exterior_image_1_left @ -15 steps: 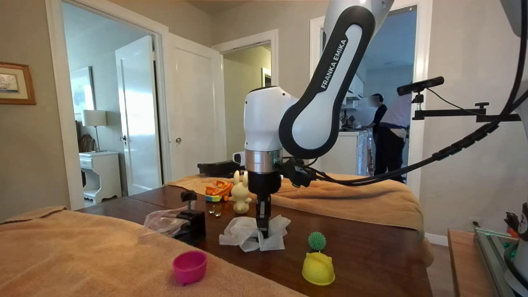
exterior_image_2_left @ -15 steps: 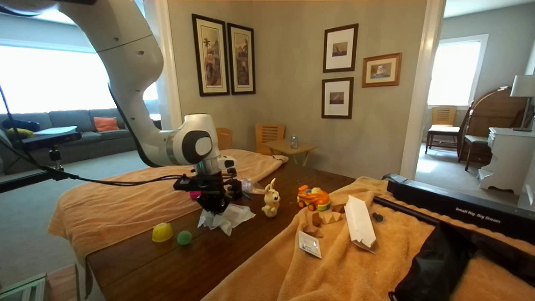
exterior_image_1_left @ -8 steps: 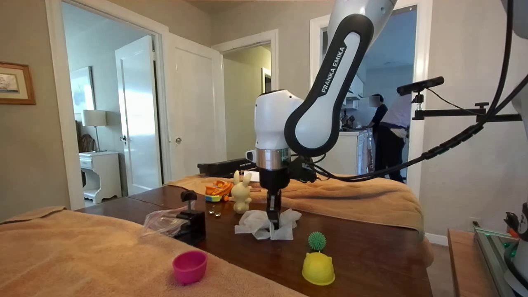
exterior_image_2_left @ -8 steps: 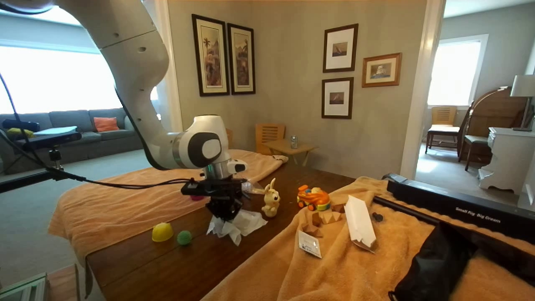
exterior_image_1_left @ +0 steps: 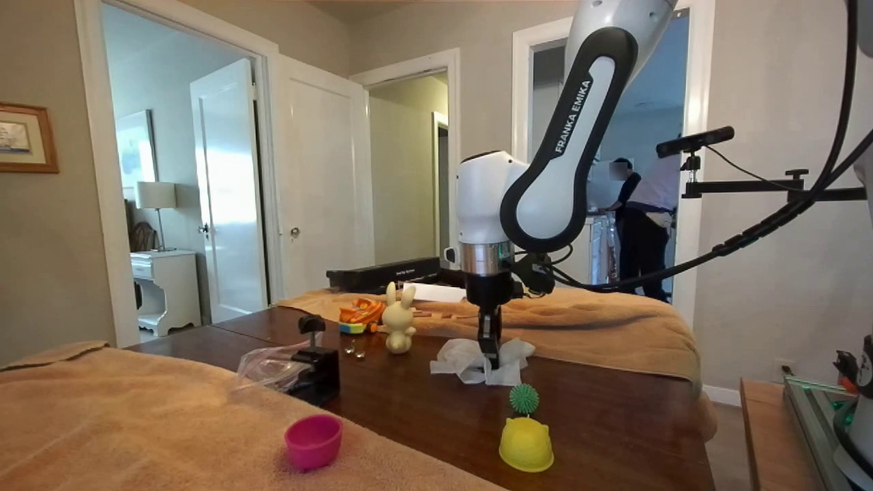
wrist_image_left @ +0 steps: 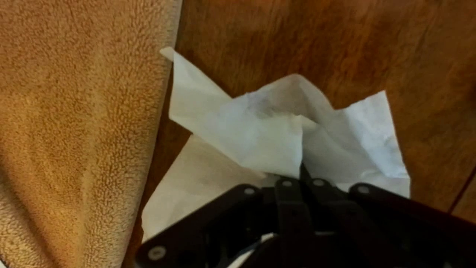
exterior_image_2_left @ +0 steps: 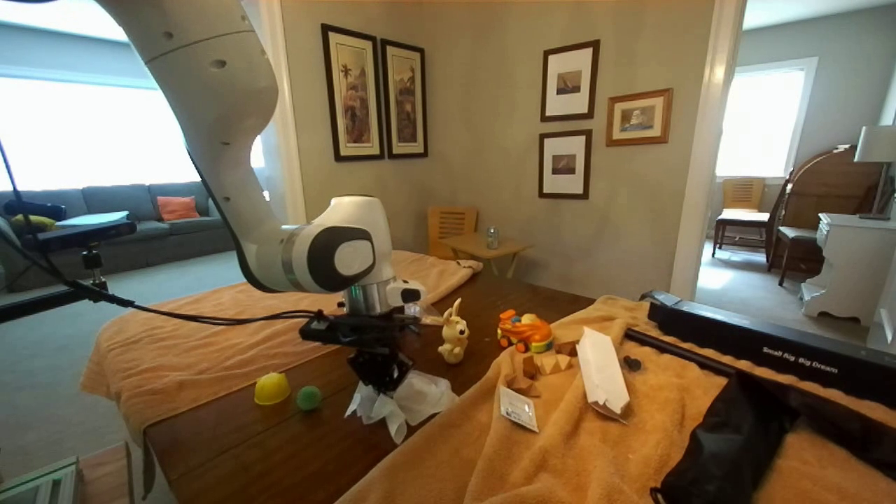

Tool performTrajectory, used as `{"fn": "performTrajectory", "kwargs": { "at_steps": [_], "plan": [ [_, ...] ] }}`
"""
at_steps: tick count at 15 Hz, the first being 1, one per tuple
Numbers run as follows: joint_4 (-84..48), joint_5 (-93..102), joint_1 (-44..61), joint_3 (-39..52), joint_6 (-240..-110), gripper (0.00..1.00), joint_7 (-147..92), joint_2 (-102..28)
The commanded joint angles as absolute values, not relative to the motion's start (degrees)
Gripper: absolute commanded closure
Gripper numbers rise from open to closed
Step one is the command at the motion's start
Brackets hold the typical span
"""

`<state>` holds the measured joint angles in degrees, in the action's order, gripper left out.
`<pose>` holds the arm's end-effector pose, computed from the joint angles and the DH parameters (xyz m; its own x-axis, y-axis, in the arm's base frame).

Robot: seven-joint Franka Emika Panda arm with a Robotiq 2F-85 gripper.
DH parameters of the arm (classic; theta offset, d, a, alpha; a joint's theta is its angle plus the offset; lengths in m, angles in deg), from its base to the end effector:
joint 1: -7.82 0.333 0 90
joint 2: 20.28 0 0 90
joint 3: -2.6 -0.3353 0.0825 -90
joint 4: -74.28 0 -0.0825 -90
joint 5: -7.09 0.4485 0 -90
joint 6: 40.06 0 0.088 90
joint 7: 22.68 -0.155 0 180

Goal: Clean the table

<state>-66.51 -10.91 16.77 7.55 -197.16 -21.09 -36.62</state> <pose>0.5096 0.0381 0.0954 0.9249 0.3791 -0.0280 0.3791 -0.9143 0.1427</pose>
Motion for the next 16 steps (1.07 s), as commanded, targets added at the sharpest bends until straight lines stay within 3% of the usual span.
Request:
{"fn": "performTrajectory", "kwargs": {
  "at_steps": [1,14,15,16],
  "plan": [
    [-66.29,-13.93,17.17,6.68,-197.49,1.0,-22.11,-37.01],
    [-58.44,-14.76,23.9,4.49,-194.94,1.0,-27.47,-41.94],
    [-59.03,-14.15,24.02,4.13,-194.32,0.74,-28.44,-41.02],
    [-59.46,-14.03,24.32,3.97,-194.13,0.73,-29.72,-40.2]
  ]
}}
